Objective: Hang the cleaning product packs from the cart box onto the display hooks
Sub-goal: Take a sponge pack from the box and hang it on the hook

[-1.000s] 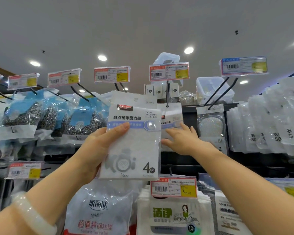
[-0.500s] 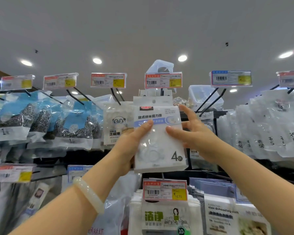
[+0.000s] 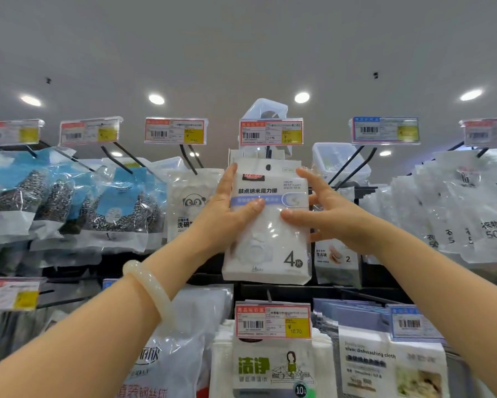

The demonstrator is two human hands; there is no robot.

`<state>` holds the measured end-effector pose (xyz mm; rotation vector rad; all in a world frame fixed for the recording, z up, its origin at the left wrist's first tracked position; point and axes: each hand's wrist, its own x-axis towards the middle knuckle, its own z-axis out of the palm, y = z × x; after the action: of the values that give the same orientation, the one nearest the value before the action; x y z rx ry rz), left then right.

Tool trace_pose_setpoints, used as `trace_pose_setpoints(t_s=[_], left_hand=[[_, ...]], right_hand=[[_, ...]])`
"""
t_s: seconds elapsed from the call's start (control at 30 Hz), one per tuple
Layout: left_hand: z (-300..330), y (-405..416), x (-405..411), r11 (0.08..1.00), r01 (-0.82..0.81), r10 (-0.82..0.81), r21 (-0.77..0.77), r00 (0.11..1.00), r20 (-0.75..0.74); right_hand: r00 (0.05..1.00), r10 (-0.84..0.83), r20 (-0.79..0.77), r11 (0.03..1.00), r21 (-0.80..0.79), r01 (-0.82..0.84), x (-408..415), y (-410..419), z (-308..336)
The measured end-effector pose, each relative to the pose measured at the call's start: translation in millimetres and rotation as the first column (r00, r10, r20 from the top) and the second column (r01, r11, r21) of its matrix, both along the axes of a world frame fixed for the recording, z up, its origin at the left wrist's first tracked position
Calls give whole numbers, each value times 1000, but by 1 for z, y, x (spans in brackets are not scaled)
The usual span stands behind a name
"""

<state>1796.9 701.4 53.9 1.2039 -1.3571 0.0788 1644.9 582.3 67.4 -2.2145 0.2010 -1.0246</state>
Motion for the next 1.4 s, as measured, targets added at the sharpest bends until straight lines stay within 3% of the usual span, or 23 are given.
trace_pose_setpoints(t_s=[0.3,0.9,1.13,1.3,1.4], left_hand=[[21,0,5,998,42,-40,54,998,-37],[34,-12,11,997,23,-24,72,1000,16],[29,-22,23,991,28,-21,130,998,-57],[18,-42,32,978,-64,68,198,998,-14],[9,-51,31,937,-316,287,151,939,187]], right_hand=[[998,28,55,1000,8,-29,0,-2,18],[999,32,24,999,37,-32,8,-13,33],[999,11,-32,997,73,-9,17,-18,27],[998,-58,-35,993,96,62,30,-30,18],[979,-199,48,979,-38,201,41,-33,11]])
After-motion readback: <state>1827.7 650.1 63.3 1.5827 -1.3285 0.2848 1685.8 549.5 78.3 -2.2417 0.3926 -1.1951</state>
